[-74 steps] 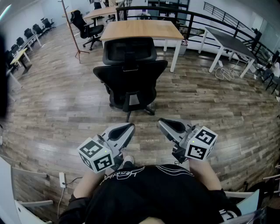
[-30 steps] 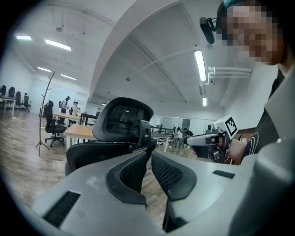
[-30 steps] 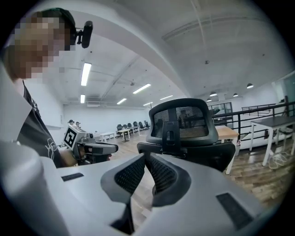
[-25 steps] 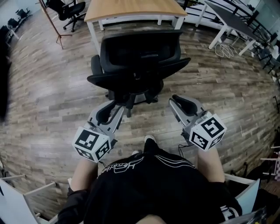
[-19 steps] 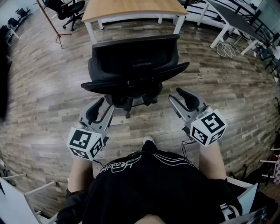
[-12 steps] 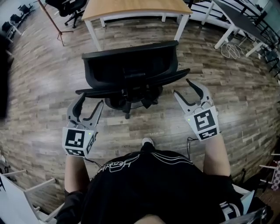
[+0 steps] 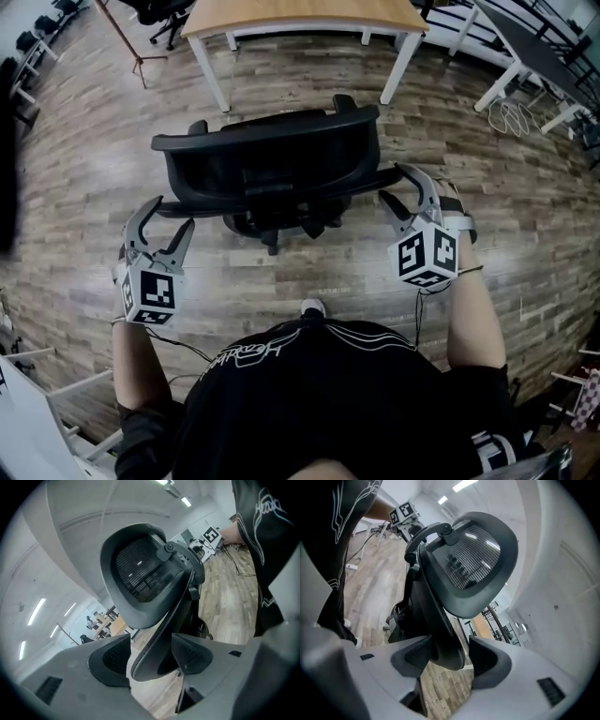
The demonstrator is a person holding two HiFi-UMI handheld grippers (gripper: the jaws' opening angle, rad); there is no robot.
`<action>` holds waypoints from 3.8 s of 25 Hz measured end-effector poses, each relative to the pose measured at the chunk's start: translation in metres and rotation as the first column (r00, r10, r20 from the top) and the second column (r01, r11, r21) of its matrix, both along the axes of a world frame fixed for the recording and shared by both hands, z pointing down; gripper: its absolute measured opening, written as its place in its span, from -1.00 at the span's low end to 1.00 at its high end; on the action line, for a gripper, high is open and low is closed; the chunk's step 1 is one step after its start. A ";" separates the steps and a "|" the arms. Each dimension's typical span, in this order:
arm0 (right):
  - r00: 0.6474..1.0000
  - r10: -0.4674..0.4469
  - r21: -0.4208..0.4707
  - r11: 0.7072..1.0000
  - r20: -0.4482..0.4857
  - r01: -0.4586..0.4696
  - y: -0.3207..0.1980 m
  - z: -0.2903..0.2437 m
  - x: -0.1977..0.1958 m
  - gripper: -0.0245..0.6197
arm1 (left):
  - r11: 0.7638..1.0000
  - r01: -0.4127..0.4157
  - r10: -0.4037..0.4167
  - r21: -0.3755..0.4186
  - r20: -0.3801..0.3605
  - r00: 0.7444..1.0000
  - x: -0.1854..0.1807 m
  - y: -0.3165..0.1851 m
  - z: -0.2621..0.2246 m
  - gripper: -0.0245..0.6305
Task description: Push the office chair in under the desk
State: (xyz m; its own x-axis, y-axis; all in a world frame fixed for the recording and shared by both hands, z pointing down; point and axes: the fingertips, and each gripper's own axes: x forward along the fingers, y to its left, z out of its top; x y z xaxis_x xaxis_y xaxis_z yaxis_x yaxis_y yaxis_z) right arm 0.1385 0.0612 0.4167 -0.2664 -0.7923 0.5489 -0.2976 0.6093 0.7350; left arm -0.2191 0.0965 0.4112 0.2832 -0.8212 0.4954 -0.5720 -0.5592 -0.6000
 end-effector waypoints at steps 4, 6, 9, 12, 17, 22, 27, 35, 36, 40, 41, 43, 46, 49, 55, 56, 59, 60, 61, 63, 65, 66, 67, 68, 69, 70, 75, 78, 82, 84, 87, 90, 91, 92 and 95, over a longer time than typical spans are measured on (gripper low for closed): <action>0.997 -0.063 -0.021 0.998 -0.048 0.062 -0.009 0.008 -0.008 -0.14 | 0.999 -0.034 0.037 -0.029 0.098 0.995 -0.003 -0.008 0.014 -0.16; 0.994 -0.084 -0.025 0.996 -0.074 0.082 -0.012 0.011 -0.011 -0.14 | 0.998 -0.055 0.059 -0.038 0.117 0.991 -0.001 -0.010 0.018 -0.16; 0.990 -0.108 -0.031 0.994 -0.090 0.105 -0.015 0.015 -0.015 -0.14 | 0.997 -0.067 0.074 -0.046 0.181 0.981 -0.003 -0.012 0.023 -0.16; 0.990 -0.112 -0.031 0.993 -0.082 0.110 -0.015 0.017 -0.016 -0.14 | 0.996 -0.076 0.084 -0.041 0.263 0.961 -0.005 -0.017 0.032 -0.16; 0.991 -0.125 -0.039 0.992 -0.043 0.123 -0.015 0.016 -0.018 -0.14 | 0.993 -0.084 0.104 -0.084 0.274 0.956 -0.005 -0.021 0.036 -0.23; 0.991 -0.129 -0.060 0.990 -0.028 0.127 -0.015 0.018 -0.017 -0.14 | 0.988 -0.089 0.121 -0.126 0.274 0.954 -0.004 -0.023 0.040 -0.25; 0.992 -0.123 -0.091 0.988 -0.012 0.122 -0.017 0.020 -0.018 -0.14 | 0.991 -0.074 0.103 -0.113 0.270 0.957 -0.005 -0.027 0.040 -0.24; 0.994 -0.107 -0.094 0.990 0.010 0.107 -0.028 0.025 -0.019 -0.14 | 0.995 -0.039 0.063 -0.097 0.262 0.963 -0.008 -0.042 0.045 -0.24; 0.995 -0.103 -0.098 0.990 0.011 0.104 -0.032 0.024 -0.019 -0.14 | 0.995 -0.037 0.062 -0.098 0.262 0.963 -0.008 -0.047 0.044 -0.24; 0.995 -0.098 -0.086 0.991 0.015 0.099 -0.051 0.020 -0.022 -0.14 | 0.995 -0.014 0.038 -0.096 0.257 0.966 -0.011 -0.070 0.042 -0.23; 0.995 -0.099 -0.083 0.991 0.019 0.100 -0.056 0.020 -0.022 -0.14 | 0.995 -0.009 0.034 -0.097 0.254 0.967 -0.012 -0.076 0.042 -0.22; 0.995 -0.095 -0.088 0.991 0.023 0.097 -0.065 0.021 -0.023 -0.14 | 0.995 -0.008 0.034 -0.104 0.249 0.968 -0.012 -0.086 0.042 -0.21; 0.995 -0.092 -0.097 0.991 0.027 0.094 -0.076 0.021 -0.024 -0.14 | 0.993 -0.008 0.036 -0.115 0.251 0.967 -0.014 -0.099 0.043 -0.21; 0.995 -0.090 -0.098 0.991 0.032 0.093 -0.088 0.021 -0.025 -0.14 | 0.994 -0.007 0.034 -0.108 0.251 0.967 -0.015 -0.112 0.043 -0.21; 0.996 -0.081 -0.095 0.992 0.032 0.083 -0.108 0.020 -0.025 -0.14 | 0.995 0.000 0.024 -0.095 0.246 0.969 -0.014 -0.133 0.041 -0.20; 0.996 -0.079 -0.097 0.992 0.033 0.082 -0.111 0.020 -0.025 -0.14 | 0.995 0.001 0.023 -0.096 0.246 0.969 -0.015 -0.136 0.041 -0.20; 0.996 -0.079 -0.107 0.991 0.039 0.083 -0.119 0.022 -0.025 -0.14 | 0.994 0.013 0.016 -0.112 0.249 0.968 -0.015 -0.147 0.044 -0.20; 0.996 -0.080 -0.109 0.990 0.042 0.084 -0.122 0.023 -0.025 -0.14 | 0.993 0.013 0.017 -0.118 0.251 0.968 -0.015 -0.150 0.044 -0.19; 0.996 -0.080 -0.111 0.990 0.048 0.085 -0.124 0.023 -0.025 -0.14 | 0.993 0.009 0.021 -0.119 0.251 0.968 -0.015 -0.154 0.044 -0.19; 0.995 -0.078 -0.111 0.990 0.059 0.084 -0.128 0.022 -0.026 -0.13 | 0.994 -0.004 0.031 -0.110 0.249 0.968 -0.016 -0.162 0.043 -0.19; 0.995 -0.073 -0.114 0.990 0.062 0.080 -0.132 0.020 -0.027 -0.13 | 0.995 -0.011 0.035 -0.102 0.243 0.969 -0.016 -0.171 0.042 -0.19; 0.996 -0.071 -0.118 0.990 0.061 0.078 -0.135 0.020 -0.027 -0.13 | 0.995 -0.013 0.037 -0.101 0.241 0.970 -0.017 -0.175 0.042 -0.19; 0.996 -0.070 -0.121 0.990 0.062 0.077 -0.137 0.020 -0.028 -0.13 | 0.995 -0.016 0.040 -0.101 0.241 0.970 -0.017 -0.180 0.042 -0.19; 0.996 -0.068 -0.124 0.989 0.064 0.075 -0.139 0.021 -0.028 -0.13 | 0.995 -0.020 0.044 -0.102 0.241 0.969 -0.017 -0.185 0.042 -0.19; 0.996 -0.064 -0.125 0.989 0.067 0.072 -0.142 0.021 -0.027 -0.13 | 0.994 -0.024 0.049 -0.102 0.243 0.969 -0.017 -0.190 0.042 -0.18; 0.996 -0.059 -0.125 0.990 0.068 0.068 -0.144 0.022 -0.026 -0.13 | 0.994 -0.030 0.054 -0.101 0.244 0.968 -0.015 -0.195 0.042 -0.18; 0.997 -0.024 -0.109 0.993 0.077 0.032 -0.164 0.023 -0.016 -0.12 | 0.993 -0.060 0.084 -0.101 0.248 0.965 -0.005 -0.223 0.043 -0.18; 0.998 0.000 -0.109 0.994 0.066 0.007 -0.178 0.025 -0.007 -0.12 | 0.992 -0.076 0.100 -0.105 0.251 0.963 0.004 -0.240 0.045 -0.18; 0.998 0.033 -0.093 0.995 0.051 -0.028 -0.203 0.023 0.005 -0.11 | 0.989 -0.094 0.122 -0.116 0.253 0.960 0.016 -0.269 0.043 -0.18; 0.998 0.051 -0.092 0.995 0.043 -0.047 -0.216 0.024 0.010 -0.11 | 0.987 -0.108 0.137 -0.122 0.259 0.956 0.022 -0.283 0.043 -0.19; 0.997 0.073 -0.092 0.993 0.037 -0.069 -0.238 0.025 0.017 -0.11 | 0.984 -0.130 0.158 -0.121 0.268 0.950 0.029 -0.306 0.044 -0.19; 0.995 0.098 -0.087 0.992 0.027 -0.095 -0.260 0.026 0.024 -0.11 | 0.981 -0.149 0.178 -0.126 0.272 0.946 0.035 -0.328 0.045 -0.19; 0.994 0.102 -0.087 0.991 0.024 -0.100 -0.267 0.027 0.026 -0.11 | 0.980 -0.153 0.183 -0.128 0.273 0.944 0.037 -0.335 0.045 -0.19; 0.994 0.105 -0.086 0.991 0.022 -0.102 -0.274 0.026 0.027 -0.11 | 0.980 -0.157 0.187 -0.126 0.276 0.943 0.038 -0.343 0.045 -0.19; 0.993 0.116 -0.071 0.991 0.026 -0.114 -0.298 0.025 0.032 -0.11 | 0.979 -0.171 0.195 -0.109 0.281 0.939 0.043 -0.368 0.043 -0.20</action>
State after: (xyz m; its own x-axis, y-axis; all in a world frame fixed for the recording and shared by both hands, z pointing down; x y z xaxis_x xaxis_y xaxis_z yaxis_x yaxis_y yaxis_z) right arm 0.1707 -0.2366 0.4415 -0.1925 -0.7793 0.5964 -0.3897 0.6185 0.6823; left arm -0.1760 -0.2712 0.4540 0.2594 -0.7220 0.6415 -0.2637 -0.6919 -0.6721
